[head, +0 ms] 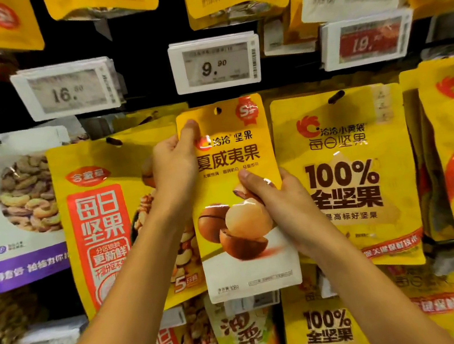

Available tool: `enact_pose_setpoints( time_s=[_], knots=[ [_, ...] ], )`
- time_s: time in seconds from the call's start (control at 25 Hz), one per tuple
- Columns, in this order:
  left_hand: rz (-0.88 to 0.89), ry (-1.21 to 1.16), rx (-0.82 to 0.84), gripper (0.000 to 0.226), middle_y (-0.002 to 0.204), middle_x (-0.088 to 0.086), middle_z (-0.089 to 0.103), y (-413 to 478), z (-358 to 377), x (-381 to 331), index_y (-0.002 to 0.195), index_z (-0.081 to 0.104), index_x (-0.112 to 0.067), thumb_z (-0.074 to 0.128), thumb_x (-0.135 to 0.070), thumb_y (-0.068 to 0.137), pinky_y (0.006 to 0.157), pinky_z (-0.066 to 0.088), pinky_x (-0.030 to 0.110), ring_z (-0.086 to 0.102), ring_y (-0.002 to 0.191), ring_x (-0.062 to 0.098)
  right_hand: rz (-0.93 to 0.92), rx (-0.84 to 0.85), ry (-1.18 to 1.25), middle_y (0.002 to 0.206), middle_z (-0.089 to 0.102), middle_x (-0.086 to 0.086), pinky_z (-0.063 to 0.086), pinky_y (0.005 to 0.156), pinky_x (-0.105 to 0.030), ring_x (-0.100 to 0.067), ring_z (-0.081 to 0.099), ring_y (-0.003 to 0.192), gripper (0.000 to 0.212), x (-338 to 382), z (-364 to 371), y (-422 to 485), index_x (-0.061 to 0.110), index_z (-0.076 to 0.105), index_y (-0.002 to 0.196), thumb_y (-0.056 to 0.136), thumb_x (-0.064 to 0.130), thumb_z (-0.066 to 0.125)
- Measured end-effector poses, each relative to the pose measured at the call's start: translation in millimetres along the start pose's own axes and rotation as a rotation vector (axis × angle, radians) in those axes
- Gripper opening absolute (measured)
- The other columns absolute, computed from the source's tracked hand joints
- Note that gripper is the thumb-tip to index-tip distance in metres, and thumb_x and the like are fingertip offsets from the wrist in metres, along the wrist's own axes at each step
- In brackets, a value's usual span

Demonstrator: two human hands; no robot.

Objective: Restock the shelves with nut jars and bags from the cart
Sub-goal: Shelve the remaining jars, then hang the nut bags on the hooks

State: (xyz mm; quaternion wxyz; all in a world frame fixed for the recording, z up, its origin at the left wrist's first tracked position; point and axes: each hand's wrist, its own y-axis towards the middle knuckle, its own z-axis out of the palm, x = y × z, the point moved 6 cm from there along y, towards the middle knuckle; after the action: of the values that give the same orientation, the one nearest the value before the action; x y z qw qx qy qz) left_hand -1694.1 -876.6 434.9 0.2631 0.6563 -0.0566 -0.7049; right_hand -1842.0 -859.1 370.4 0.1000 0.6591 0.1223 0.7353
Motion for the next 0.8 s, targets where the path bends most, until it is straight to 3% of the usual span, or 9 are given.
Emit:
enact_pose_setpoints(
  time_s=[0.16,0.28,0.36,0.44,0.52,0.6,0.68,0.8],
  knots=[
    [0.026,0.080,-0.065,0.036,0.052,-0.002,0.064,12,2,3,0.062,0.057,-0.018,0.050,-0.031,0.095,0.048,0.049,0.021,0.062,0.050,0.011,0.035,0.002,-0.020,0.104,0.071,0.003,0.054,0.076,-0.030,-0.011,0.068,0.095,0.035,-5,-4,12,0.022,0.059,0.113,0.083,0.040,0.064],
    [0.036,0.135,-0.030,0.034,0.071,0.004,0.067,12,2,16,0.069,0.059,-0.020,0.049,-0.037,0.096,0.069,0.055,0.033,0.067,0.070,0.013,0.017,-0.056,-0.110,0.110,0.068,0.004,0.053,0.087,-0.038,-0.015,0.064,0.103,0.034,-15,-6,15,0.026,0.058,0.111,0.083,0.044,0.062],
    [0.111,0.213,-0.048,0.037,0.071,0.000,0.063,5,-4,21,0.072,0.061,-0.016,0.047,-0.040,0.096,0.070,0.052,0.029,0.063,0.069,0.000,-0.041,-0.108,-0.164,0.105,0.065,0.011,0.052,0.084,-0.032,-0.014,0.061,0.105,0.028,-19,-7,15,0.029,0.054,0.106,0.085,0.046,0.059],
    [0.237,0.320,-0.100,0.030,0.071,-0.003,0.060,-7,-11,25,0.075,0.057,-0.018,0.048,-0.037,0.097,0.063,0.046,0.031,0.058,0.067,0.001,-0.126,-0.190,-0.264,0.100,0.058,0.021,0.046,0.075,-0.017,-0.011,0.058,0.106,0.026,-19,-7,11,0.030,0.049,0.108,0.088,0.046,0.053],
    [0.343,0.364,-0.105,0.013,0.096,-0.003,0.063,-30,-14,35,0.099,0.056,-0.019,0.051,-0.030,0.095,0.076,0.046,0.025,0.057,0.088,0.002,-0.312,-0.282,-0.397,0.117,0.054,0.013,0.044,0.079,-0.008,-0.006,0.050,0.112,0.042,-17,-4,-2,0.023,0.041,0.129,0.092,0.042,0.049],
    [0.414,0.417,-0.102,0.043,0.123,-0.002,0.049,-54,-16,50,0.129,0.046,-0.008,0.052,-0.028,0.092,0.092,0.035,0.009,0.044,0.110,0.002,-0.483,-0.324,-0.516,0.137,0.043,-0.002,0.035,0.093,-0.002,-0.007,0.040,0.124,0.057,-23,2,-19,0.011,0.028,0.142,0.094,0.038,0.045],
    [0.441,0.451,-0.080,0.050,0.125,0.000,0.043,-62,-14,60,0.135,0.041,-0.002,0.052,-0.026,0.093,0.088,0.023,-0.005,0.033,0.109,-0.007,-0.480,-0.302,-0.541,0.145,0.034,-0.006,0.033,0.102,-0.009,-0.013,0.034,0.132,0.063,-31,2,-25,0.011,0.020,0.145,0.095,0.046,0.037],
    [0.379,0.469,-0.022,0.046,0.125,0.010,0.047,-53,-9,63,0.135,0.041,-0.003,0.052,-0.023,0.095,0.080,0.027,-0.001,0.035,0.104,-0.003,-0.336,-0.274,-0.591,0.152,0.027,-0.009,0.037,0.107,-0.031,-0.021,0.031,0.138,0.064,-38,-2,-16,0.013,0.013,0.147,0.095,0.038,0.040]
  ],
)
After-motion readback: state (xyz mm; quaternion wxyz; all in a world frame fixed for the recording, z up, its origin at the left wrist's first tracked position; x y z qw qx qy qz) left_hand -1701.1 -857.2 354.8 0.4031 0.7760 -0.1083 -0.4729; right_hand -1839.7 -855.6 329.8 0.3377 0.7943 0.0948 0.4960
